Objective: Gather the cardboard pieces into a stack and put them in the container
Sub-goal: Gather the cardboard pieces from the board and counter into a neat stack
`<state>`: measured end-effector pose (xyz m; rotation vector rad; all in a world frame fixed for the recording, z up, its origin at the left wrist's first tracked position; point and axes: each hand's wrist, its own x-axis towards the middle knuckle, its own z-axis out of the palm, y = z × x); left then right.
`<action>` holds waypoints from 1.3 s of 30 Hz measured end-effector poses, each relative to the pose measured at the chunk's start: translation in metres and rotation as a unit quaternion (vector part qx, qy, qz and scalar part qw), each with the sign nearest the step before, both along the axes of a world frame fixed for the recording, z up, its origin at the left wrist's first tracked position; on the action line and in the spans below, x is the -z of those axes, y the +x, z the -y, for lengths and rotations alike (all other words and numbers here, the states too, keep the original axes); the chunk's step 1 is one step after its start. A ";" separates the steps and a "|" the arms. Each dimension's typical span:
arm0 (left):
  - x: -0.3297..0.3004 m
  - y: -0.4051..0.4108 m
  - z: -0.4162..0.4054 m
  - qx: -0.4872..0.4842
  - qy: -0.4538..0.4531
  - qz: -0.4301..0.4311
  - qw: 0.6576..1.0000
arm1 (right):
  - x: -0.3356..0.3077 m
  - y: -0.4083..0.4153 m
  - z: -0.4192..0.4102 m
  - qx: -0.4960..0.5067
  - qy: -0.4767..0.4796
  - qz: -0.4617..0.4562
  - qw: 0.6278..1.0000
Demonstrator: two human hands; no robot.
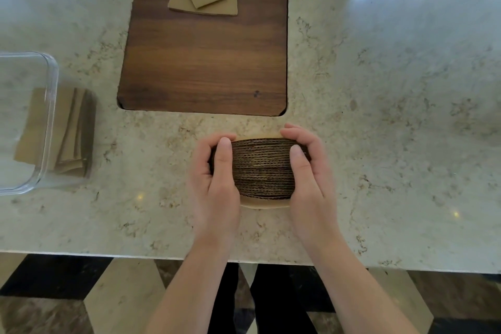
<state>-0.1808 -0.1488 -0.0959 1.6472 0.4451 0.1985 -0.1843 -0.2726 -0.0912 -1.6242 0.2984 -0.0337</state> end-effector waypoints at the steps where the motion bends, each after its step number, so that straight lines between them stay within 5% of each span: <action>1: -0.001 0.000 0.001 -0.007 -0.005 -0.004 1.000 | -0.001 0.001 -0.001 0.007 0.002 -0.008 1.000; 21: 0.000 0.000 0.004 -0.032 0.004 -0.020 0.999 | -0.014 0.027 0.027 -0.065 -0.081 0.002 0.995; 31: 0.002 -0.005 0.001 -0.031 -0.014 -0.030 0.999 | -0.041 0.241 -0.050 -0.130 -0.312 -0.033 0.940; 39: -0.003 0.000 0.004 -0.028 -0.031 -0.023 0.999 | -0.015 0.294 -0.083 -0.072 -0.388 -0.034 0.918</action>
